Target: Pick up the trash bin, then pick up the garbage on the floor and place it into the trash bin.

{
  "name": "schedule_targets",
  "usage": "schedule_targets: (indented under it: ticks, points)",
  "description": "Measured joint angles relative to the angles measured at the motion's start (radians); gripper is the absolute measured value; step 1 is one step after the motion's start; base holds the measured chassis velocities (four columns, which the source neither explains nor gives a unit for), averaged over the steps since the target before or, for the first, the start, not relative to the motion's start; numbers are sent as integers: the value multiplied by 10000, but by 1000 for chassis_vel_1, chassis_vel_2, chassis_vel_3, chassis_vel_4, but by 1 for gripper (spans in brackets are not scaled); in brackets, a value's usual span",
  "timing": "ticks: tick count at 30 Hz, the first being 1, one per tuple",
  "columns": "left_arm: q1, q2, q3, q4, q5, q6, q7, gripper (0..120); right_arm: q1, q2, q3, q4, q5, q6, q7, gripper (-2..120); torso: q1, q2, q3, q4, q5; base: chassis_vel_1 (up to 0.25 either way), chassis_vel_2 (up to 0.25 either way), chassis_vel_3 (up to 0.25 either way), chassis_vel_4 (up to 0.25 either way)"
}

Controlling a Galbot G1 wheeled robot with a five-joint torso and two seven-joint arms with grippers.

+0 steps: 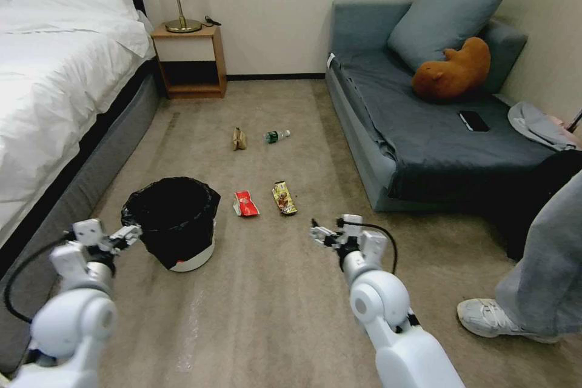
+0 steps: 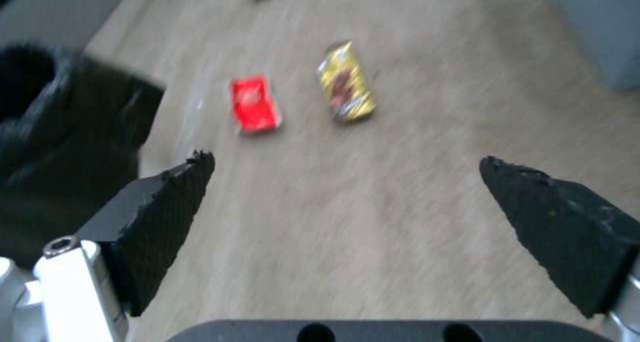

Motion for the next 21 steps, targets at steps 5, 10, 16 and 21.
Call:
schedule_targets:
  ticks: [5, 10, 16, 21]
  points:
    - [-127, 175, -87, 0, -278, 131, -70, 97, 285, -65, -260, -51, 385, -410, 308, 100, 0, 0, 0, 0, -2, 0, 0, 0, 0]
    - [-858, 1207, -529, 249, -1482, 411, -225, 98, 541, -290, -417, -214, 663, -337, 306, 100, 0, 0, -1, -8, 10, 0, 0, 0, 0]
    - [-1051, 1484, -614, 336, -1838, 498, -244, 97, 1496, -1105, -659, -767, 1387, 274, 82, 100, 0, 0, 1, 0, 8, 0, 0, 0, 0]
    - [-1087, 1535, -615, 420, -1923, 516, -247, 96, 1499, -1120, -604, -789, 1360, 354, 18, 100, 0, 0, -1, 1, 6, 0, 0, 0, 0]
